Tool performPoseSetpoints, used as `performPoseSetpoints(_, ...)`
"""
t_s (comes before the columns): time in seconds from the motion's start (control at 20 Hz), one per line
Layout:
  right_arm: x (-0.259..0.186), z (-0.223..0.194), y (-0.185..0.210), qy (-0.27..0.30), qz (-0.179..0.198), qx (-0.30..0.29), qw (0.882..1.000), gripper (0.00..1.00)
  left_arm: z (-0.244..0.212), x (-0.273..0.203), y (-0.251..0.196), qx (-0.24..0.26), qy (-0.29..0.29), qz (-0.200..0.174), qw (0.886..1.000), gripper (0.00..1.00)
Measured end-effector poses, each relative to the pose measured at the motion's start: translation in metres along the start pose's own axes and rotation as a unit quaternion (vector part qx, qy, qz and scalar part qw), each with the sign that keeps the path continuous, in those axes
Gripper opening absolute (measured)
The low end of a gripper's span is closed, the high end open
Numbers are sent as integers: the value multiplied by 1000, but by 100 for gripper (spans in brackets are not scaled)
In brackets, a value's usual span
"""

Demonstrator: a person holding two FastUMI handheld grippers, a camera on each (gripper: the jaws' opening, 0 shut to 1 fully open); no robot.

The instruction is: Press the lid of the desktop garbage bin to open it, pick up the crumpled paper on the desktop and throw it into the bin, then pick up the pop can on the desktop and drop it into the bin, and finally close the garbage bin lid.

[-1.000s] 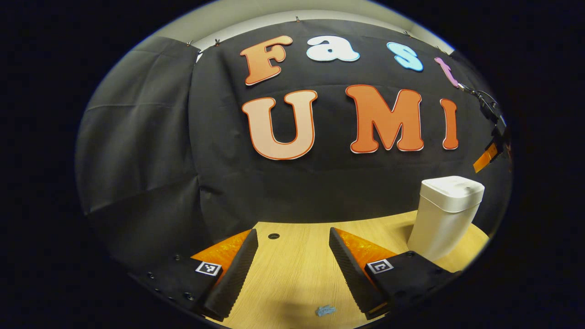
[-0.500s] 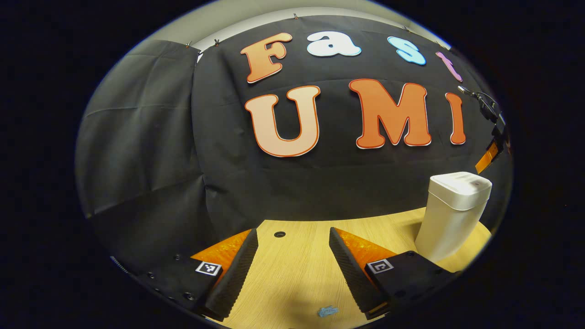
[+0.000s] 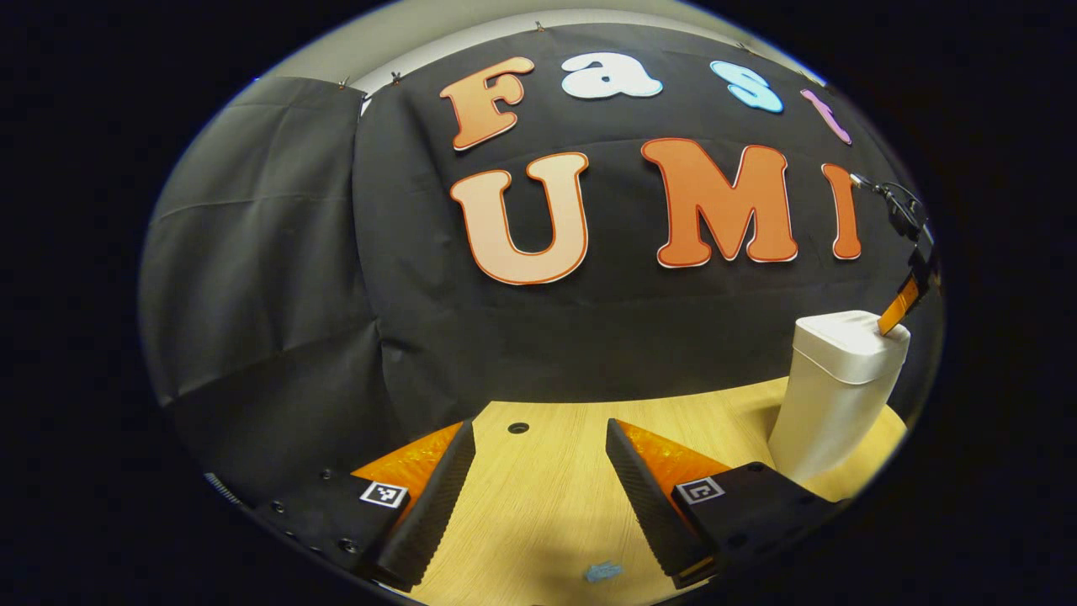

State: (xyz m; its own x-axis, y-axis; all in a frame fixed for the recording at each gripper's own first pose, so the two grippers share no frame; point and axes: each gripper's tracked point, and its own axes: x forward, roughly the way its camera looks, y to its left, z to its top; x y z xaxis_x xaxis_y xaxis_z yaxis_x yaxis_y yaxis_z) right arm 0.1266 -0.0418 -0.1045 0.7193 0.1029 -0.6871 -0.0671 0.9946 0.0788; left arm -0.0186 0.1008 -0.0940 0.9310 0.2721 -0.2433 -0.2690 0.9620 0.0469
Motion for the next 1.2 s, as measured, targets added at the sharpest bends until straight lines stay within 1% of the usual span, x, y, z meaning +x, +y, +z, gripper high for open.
performPoseSetpoints(0.15,0,-2,0,-2,3,35,999,1,-6,-2,-3,1,10,0,1000,100)
performPoseSetpoints(0.2,1,-3,1,-5,3,31,999,1,-4,-2,-4,2,10,0,1000,97)
performPoseSetpoints(0.25,0,-6,1,-9,1,27,1000,1,-3,-3,-5,3,8,0,1000,100)
performPoseSetpoints(0.4,-3,-3,1,-20,-4,13,1000,1,2,-5,-9,8,1,-4,1000,100)
performPoseSetpoints(0.45,-4,-2,1,-28,-3,17,999,1,4,-7,-11,12,-1,-5,1000,97)
performPoseSetpoints(0.55,-7,2,-1,-40,0,23,999,1,7,-10,-12,18,-6,-7,1000,97)
performPoseSetpoints(0.6,-8,0,-3,-39,0,27,999,1,8,-10,-13,20,-7,-8,1000,100)
performPoseSetpoints(0.7,-10,2,-10,-52,-10,33,998,1,9,-12,-16,23,-7,-11,1000,100)
performPoseSetpoints(0.8,-21,13,-10,-85,-12,30,996,1,11,-13,-19,25,-8,-15,1000,100)
performPoseSetpoints(0.9,-32,30,-15,-129,-19,25,991,1,9,-15,-20,26,-8,-17,999,100)
performPoseSetpoints(0.95,-36,33,-18,-140,-26,20,990,1,8,-15,-21,25,-7,-19,999,100)
performPoseSetpoints(1.0,-40,34,-24,-151,-32,20,988,1,8,-15,-23,26,-6,-22,999,97)
performPoseSetpoints(1.05,-43,37,-25,-164,-36,21,985,1,8,-15,-25,27,-5,-24,999,100)
performPoseSetpoints(1.1,-48,43,-26,-181,-38,21,982,1,8,-16,-25,28,-6,-25,999,100)
performPoseSetpoints(1.15,-54,49,-26,-201,-41,17,979,1,10,-16,-26,26,-8,-27,999,96)
performPoseSetpoints(1.2,-61,54,-28,-220,-46,11,974,1,11,-16,-27,25,-11,-28,999,99)
